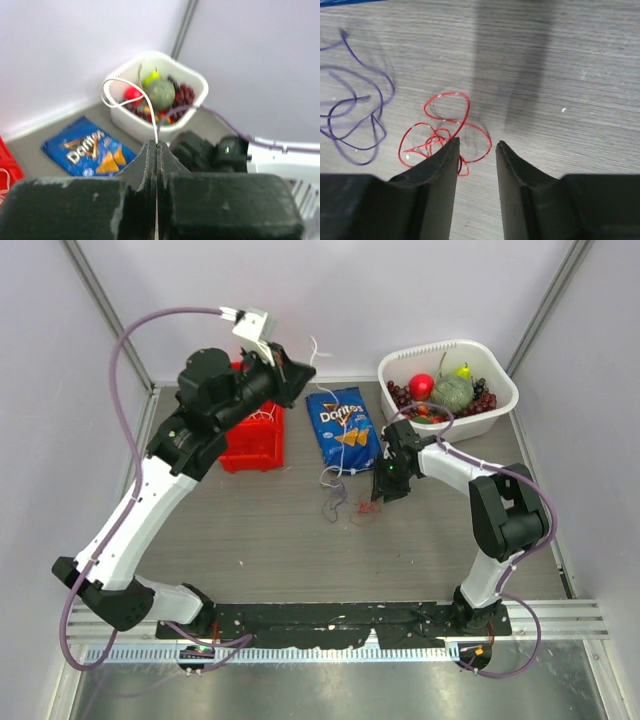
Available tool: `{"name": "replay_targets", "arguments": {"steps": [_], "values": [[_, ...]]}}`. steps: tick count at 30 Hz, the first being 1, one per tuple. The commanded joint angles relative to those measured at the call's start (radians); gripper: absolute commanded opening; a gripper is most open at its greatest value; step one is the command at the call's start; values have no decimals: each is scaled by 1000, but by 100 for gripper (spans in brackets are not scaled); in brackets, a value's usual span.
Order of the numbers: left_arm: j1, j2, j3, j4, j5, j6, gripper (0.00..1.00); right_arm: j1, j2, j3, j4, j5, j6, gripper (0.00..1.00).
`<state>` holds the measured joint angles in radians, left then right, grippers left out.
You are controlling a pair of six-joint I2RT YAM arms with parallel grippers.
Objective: Untangle the cables
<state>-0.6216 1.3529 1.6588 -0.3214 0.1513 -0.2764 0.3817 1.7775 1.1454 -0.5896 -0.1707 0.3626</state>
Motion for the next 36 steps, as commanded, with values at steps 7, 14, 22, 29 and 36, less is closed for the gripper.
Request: {"name": "replay_targets", "arguments": {"steps": [7, 14, 22, 29, 36], "values": [[-4, 49, 355, 110, -64, -23, 0, -3, -167, -24, 154, -194, -30, 51], [-4, 38, 383, 111, -101, -1, 0, 14, -185, -6, 237, -314, -22, 54], [-4, 45, 346, 145, -52, -78, 0, 138, -99, 128, 249, -375, -83, 47], [-3, 54, 332, 166, -29, -130, 0, 186, -107, 96, 274, -333, -91, 47], [-3, 64, 361, 173, 31, -168, 0, 186, -106, 59, 323, -262, -71, 47]]}}
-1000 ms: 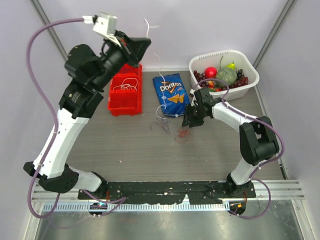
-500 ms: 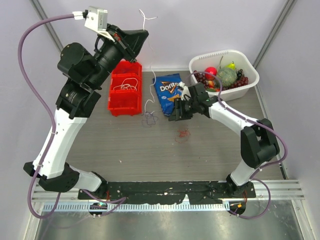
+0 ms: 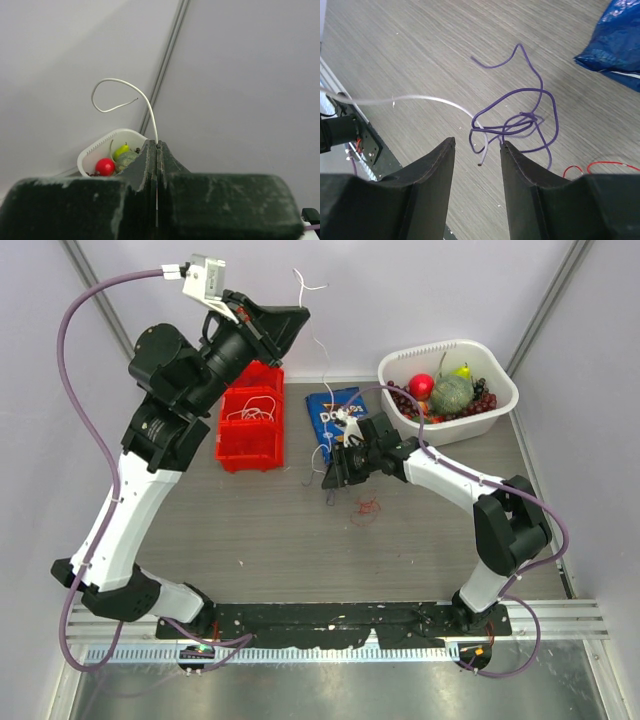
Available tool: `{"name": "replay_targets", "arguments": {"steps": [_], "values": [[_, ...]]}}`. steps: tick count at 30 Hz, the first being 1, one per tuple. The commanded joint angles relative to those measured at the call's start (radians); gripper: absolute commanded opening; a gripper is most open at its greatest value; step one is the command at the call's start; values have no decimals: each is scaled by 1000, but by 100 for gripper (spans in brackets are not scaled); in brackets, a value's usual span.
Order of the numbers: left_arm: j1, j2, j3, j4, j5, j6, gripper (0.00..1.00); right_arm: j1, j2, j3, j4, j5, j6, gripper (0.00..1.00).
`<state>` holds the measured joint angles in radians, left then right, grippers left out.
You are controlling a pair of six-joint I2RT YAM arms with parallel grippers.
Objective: Untangle the cables
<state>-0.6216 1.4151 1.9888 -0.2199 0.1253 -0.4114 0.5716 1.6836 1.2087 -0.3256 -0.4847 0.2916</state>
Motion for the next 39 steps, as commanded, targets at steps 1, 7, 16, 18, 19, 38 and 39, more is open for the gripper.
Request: {"name": "replay_targets", "arguments": {"steps": [1, 7, 16, 18, 19, 38, 39], "values": [[-3, 5, 34, 76, 72, -41, 0, -4, -7, -3, 62, 58, 0, 45], [-3, 18, 56, 105, 145, -87, 0, -4, 1, -5, 92, 55, 37, 36], [-4, 22, 45, 122, 177, -116, 0, -4, -27, -37, 135, 26, 63, 50], [-3, 19, 36, 134, 186, -124, 0, -4, -32, -47, 148, 15, 75, 52], [-4, 19, 31, 142, 192, -128, 0, -4, -30, -49, 149, 14, 78, 52], [-4, 27, 30, 168, 224, -136, 0, -9, 36, 14, 123, 179, 211, 47], [-3, 27, 30, 165, 221, -132, 0, -9, 51, 25, 102, 182, 216, 41]]}}
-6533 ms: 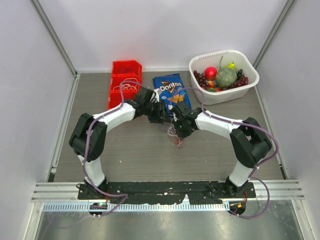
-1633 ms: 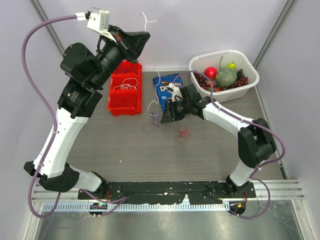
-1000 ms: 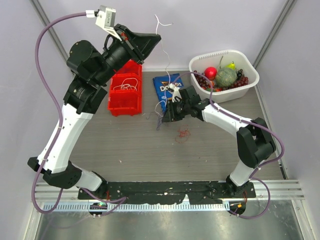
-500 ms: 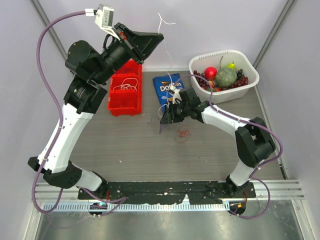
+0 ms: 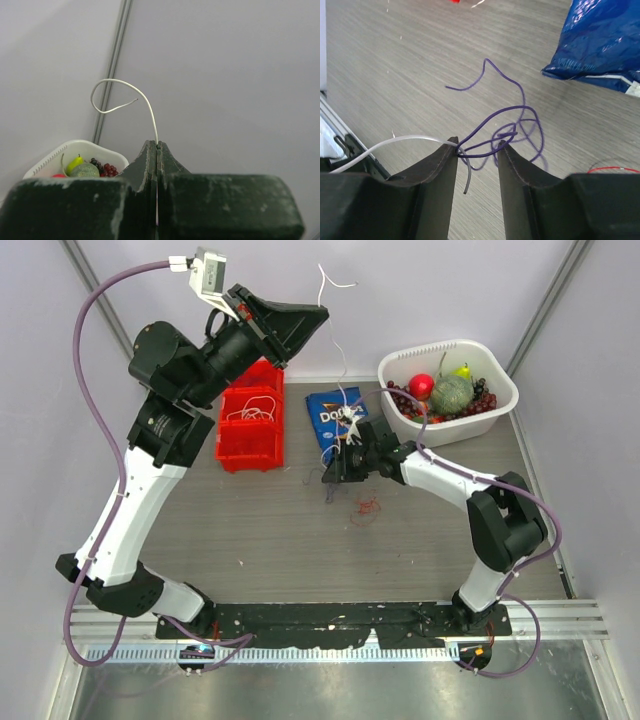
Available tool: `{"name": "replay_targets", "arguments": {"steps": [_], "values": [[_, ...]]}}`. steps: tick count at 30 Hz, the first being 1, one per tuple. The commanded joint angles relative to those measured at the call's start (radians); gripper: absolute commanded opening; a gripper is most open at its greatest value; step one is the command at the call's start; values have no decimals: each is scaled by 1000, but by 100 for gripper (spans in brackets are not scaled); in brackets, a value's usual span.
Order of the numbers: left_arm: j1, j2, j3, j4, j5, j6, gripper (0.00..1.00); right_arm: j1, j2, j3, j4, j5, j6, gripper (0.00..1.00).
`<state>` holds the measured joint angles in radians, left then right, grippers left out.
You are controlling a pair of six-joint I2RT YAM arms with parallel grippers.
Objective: Untangle the cables
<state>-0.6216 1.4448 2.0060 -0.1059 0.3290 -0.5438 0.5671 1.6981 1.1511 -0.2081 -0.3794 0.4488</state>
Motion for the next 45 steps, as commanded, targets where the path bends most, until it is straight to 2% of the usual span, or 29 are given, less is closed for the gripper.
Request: {"name": "replay_targets", "arguments": {"steps": [1, 6, 8, 12, 18, 23, 25, 26, 28, 31, 39, 45], "values": [[-4, -4, 13, 45, 15, 5, 0, -4, 41, 97, -26, 82, 57, 37], [-3, -21, 13, 6, -21, 54, 0, -21, 46, 79, -83, 161, 51, 8], [-4, -29, 16, -27, -62, 93, 0, -42, 41, 55, -106, 183, 51, 3], [-3, -67, -7, -83, -213, 183, 0, -97, 22, 6, -166, 238, 51, 1], [-3, -119, -56, -100, -504, 304, 0, -150, 31, -33, -295, 306, 11, 8], [-3, -123, -62, -84, -600, 344, 0, -161, 5, -48, -323, 341, -10, 9], [-3, -118, -62, -78, -616, 357, 0, -170, 5, -44, -344, 359, -24, 14], [-4, -113, -64, -74, -622, 358, 0, -170, 8, -45, -353, 376, -25, 22], [-4, -104, -56, -60, -631, 363, 0, -177, 8, -51, -364, 410, -33, 30], [-4, -87, -30, -41, -634, 377, 0, -180, -8, -63, -363, 436, -42, 35], [-4, -60, -1, -21, -680, 404, 0, -202, 8, -62, -376, 464, -42, 35], [-4, -34, 25, -9, -712, 443, 0, -231, 0, -79, -340, 360, -62, 33]]}}
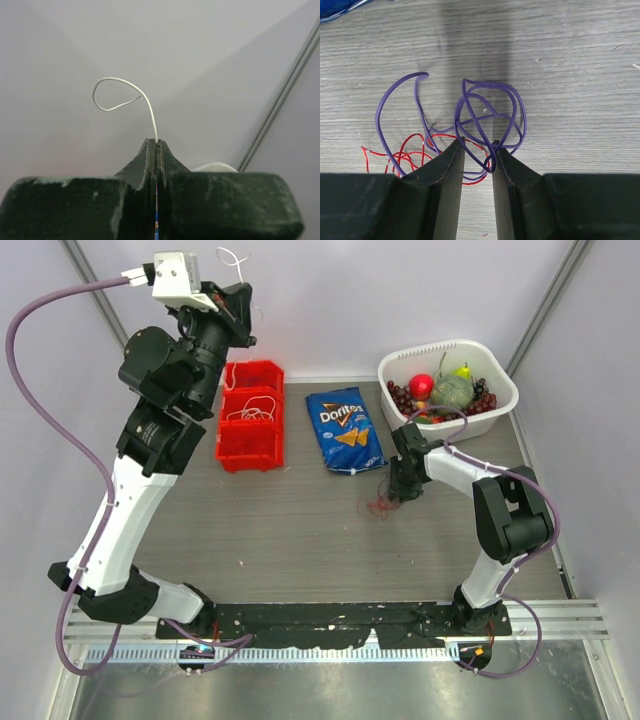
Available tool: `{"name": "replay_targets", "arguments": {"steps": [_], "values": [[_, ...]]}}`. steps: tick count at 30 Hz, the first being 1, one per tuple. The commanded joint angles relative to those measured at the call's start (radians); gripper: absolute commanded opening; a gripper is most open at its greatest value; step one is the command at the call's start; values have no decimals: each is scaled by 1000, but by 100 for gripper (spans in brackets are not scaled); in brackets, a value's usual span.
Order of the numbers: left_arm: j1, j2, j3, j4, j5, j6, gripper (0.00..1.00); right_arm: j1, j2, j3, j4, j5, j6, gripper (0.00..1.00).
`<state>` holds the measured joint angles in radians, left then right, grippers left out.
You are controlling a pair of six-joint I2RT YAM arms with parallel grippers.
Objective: Untangle the cables
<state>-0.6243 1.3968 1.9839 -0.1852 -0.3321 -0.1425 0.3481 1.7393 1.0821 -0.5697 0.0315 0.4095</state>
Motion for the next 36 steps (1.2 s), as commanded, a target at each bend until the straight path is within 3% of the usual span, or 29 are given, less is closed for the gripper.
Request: {"name": "replay_targets", "arguments": {"steps": [1, 9, 19, 23, 28, 36], "values": [[1, 24, 47, 66, -67, 44, 0, -12, -50, -11, 33, -64, -24, 33], [81, 93, 59, 70, -165, 26, 0, -12, -60, -11, 24, -101, -49, 31], [287, 172, 43, 78, -73, -259, 0, -11, -77, -21, 28, -94, -70, 30], [328, 195, -10, 96, -48, -315, 0, -12, -83, -22, 28, -84, -71, 29], [412, 199, -114, 98, 4, -497, 0, -12, -86, -19, 25, -74, -75, 29], [445, 199, -158, 101, 21, -496, 0, -14, -86, -13, 24, -71, -77, 29]]}}
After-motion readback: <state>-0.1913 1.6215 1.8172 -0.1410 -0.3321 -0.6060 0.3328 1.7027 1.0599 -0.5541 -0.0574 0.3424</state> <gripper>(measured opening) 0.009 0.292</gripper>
